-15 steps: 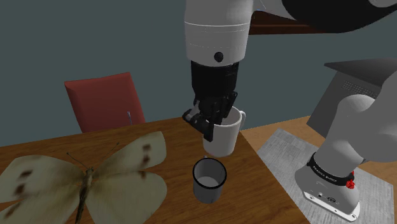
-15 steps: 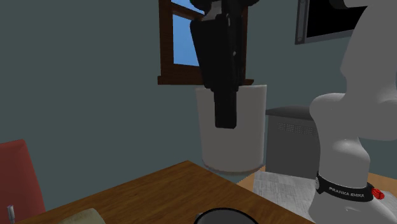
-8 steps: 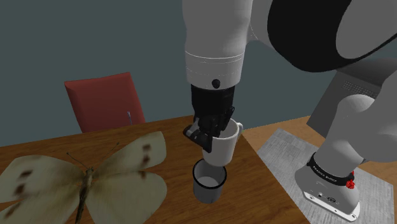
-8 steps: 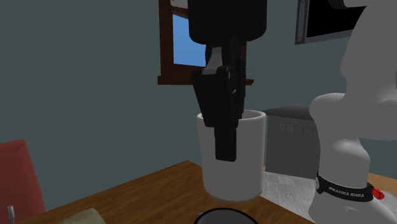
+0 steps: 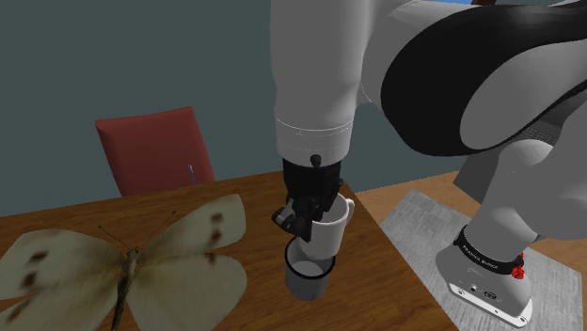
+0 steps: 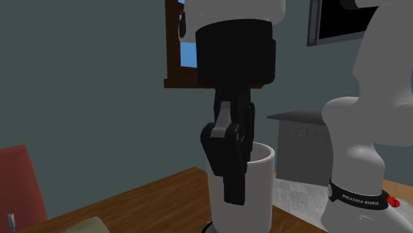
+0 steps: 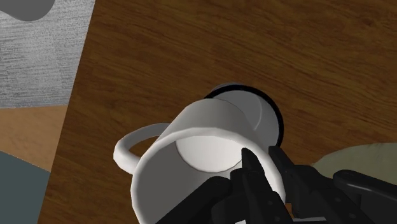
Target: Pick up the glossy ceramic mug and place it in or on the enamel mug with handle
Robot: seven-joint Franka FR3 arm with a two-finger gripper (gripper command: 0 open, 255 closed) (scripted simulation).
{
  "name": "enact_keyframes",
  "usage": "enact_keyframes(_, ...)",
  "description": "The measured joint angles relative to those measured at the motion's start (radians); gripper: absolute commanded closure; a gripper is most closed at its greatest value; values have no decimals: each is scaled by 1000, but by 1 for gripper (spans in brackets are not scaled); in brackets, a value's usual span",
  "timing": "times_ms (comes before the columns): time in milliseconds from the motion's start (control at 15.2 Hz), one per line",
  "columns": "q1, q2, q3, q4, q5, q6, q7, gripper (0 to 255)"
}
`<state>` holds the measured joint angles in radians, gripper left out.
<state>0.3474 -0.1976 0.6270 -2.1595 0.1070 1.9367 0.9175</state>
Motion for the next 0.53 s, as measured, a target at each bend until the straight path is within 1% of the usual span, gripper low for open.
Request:
enact_keyframes(132, 0, 6, 2, -8, -3, 15, 2, 255)
enact_keyframes(462, 0, 7, 3, -9, -4, 20, 4, 255)
enact_keyframes(528, 0, 7, 3, -9, -4, 20, 4, 0)
